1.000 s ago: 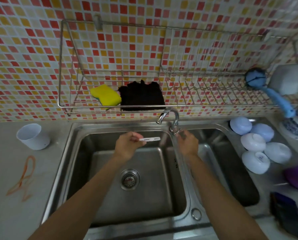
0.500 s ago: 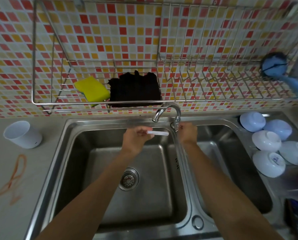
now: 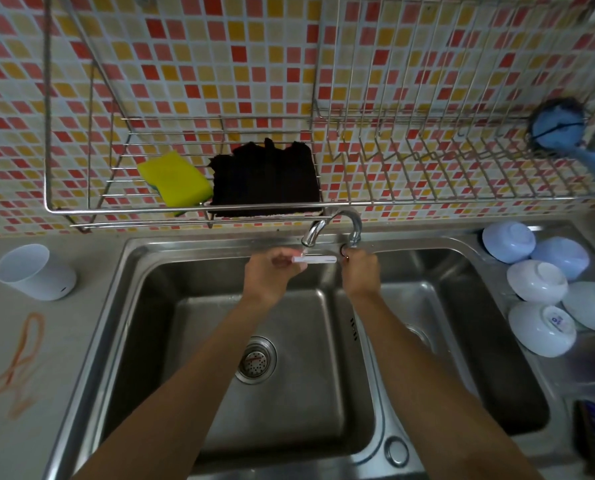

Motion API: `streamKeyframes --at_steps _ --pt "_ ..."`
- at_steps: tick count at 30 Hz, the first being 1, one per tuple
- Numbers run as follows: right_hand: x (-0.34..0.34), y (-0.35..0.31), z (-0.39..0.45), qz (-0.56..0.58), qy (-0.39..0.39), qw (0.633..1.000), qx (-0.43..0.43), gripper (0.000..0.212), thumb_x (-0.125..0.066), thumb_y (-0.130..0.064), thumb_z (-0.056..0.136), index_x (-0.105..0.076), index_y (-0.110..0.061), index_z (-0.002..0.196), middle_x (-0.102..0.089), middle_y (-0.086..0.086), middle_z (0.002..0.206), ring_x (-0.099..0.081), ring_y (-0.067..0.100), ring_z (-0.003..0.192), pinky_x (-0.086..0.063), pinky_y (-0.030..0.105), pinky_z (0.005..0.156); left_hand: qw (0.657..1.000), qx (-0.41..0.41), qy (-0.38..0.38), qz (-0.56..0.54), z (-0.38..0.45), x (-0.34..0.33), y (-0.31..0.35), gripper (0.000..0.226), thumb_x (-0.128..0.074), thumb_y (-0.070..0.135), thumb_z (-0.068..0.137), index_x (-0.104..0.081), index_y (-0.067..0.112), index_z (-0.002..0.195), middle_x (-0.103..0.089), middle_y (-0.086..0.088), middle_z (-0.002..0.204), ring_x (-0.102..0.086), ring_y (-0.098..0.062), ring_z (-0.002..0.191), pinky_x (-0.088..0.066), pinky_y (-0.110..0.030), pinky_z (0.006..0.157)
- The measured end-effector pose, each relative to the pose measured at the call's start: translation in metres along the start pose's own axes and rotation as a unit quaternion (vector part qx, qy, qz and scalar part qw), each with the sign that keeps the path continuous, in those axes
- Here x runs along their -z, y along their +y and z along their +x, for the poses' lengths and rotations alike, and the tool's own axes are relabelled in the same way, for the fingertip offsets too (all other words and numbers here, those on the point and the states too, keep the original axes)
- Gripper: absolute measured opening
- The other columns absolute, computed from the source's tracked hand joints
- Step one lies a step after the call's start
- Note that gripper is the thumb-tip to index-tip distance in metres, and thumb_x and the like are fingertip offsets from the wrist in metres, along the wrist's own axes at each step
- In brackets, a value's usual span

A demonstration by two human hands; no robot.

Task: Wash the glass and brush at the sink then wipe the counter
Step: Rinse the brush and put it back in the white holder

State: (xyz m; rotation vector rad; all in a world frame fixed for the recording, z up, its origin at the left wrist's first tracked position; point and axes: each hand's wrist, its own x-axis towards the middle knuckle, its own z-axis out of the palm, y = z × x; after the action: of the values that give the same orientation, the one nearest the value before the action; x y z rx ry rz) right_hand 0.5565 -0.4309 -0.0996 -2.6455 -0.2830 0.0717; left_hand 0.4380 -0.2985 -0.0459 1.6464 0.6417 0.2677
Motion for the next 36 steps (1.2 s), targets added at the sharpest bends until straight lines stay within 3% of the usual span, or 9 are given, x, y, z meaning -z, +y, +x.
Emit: streamKeyframes --at_steps 5,10,15,21,26,32,36 --pt "0.000 0.002 0.000 0.002 0.003 1.000 0.007 0.026 -0.049 -0.002 0.095 -0.069 -0.008 0.111 -0.070 0.016 0.103 -0.067 0.029 0.093 -0.052 0.030 0.079 1.000 0.013 -0.004 0.025 -0.001 -0.002 0.003 0.025 -0.078 0.006 0.077 -0.073 0.012 0.102 -0.073 -0.003 0.094 -0.066 -0.010 0.077 -0.051 -0.010 0.065" --pt "0.002 0.005 -0.002 0.037 0.014 0.999 0.005 0.029 -0.054 0.003 0.091 -0.067 -0.009 0.114 -0.070 0.017 0.104 -0.068 0.027 0.092 -0.052 0.030 0.087 0.999 -0.009 -0.034 -0.013 -0.008 -0.006 0.011 0.021 -0.077 0.006 0.077 -0.074 0.023 0.090 -0.074 -0.004 0.090 -0.067 -0.014 0.078 -0.056 -0.025 0.077" --pt "0.005 0.005 -0.001 0.065 0.018 0.998 -0.001 0.026 -0.058 -0.002 0.092 -0.067 -0.010 0.115 -0.070 0.017 0.104 -0.068 0.027 0.089 -0.052 0.027 0.084 0.999 -0.021 -0.027 -0.013 -0.015 0.008 0.013 0.022 -0.076 0.009 0.079 -0.072 0.027 0.091 -0.074 0.000 0.084 -0.067 -0.010 0.069 -0.051 -0.013 0.060" --pt "0.004 0.004 -0.003 0.068 0.038 0.997 0.001 0.024 -0.056 -0.002 0.092 -0.069 -0.008 0.111 -0.071 0.019 0.100 -0.068 0.030 0.089 -0.053 0.030 0.084 1.000 -0.017 -0.008 0.018 -0.016 0.030 0.007 0.021 -0.076 0.012 0.080 -0.073 0.023 0.098 -0.074 0.001 0.086 -0.068 -0.010 0.073 -0.056 -0.018 0.066" --pt "0.006 0.004 -0.004 0.073 0.038 0.997 0.003 0.025 -0.055 0.000 0.092 -0.070 -0.008 0.111 -0.071 0.020 0.100 -0.068 0.030 0.088 -0.051 0.027 0.085 0.998 0.012 -0.037 -0.047 -0.015 0.019 0.013 0.017 -0.073 0.007 0.082 -0.072 0.013 0.098 -0.074 -0.004 0.088 -0.071 -0.013 0.079 -0.058 -0.022 0.074" --pt "0.009 0.009 -0.003 0.084 0.035 0.996 0.003 0.022 -0.053 -0.001 0.093 -0.073 -0.008 0.100 -0.072 0.017 0.093 -0.067 0.026 0.080 -0.043 0.018 0.071 0.997 0.053 -0.010 -0.046 -0.012 -0.006 0.023 0.004 -0.073 0.017 0.085 -0.071 0.015 0.081 -0.074 -0.005 0.077 -0.071 -0.014 0.065 -0.057 -0.020 0.061" --pt "0.009 0.011 -0.001 0.087 0.036 0.996 -0.004 0.020 -0.053 -0.003 0.093 -0.072 -0.008 0.090 -0.072 0.015 0.085 -0.058 0.018 0.068 -0.040 0.019 0.065 0.994 0.101 0.014 -0.032 -0.010 -0.005 0.023 0.015 -0.072 0.029 0.085 -0.071 0.014 0.081 -0.074 -0.007 0.074 -0.073 -0.017 0.067 -0.060 -0.025 0.062"
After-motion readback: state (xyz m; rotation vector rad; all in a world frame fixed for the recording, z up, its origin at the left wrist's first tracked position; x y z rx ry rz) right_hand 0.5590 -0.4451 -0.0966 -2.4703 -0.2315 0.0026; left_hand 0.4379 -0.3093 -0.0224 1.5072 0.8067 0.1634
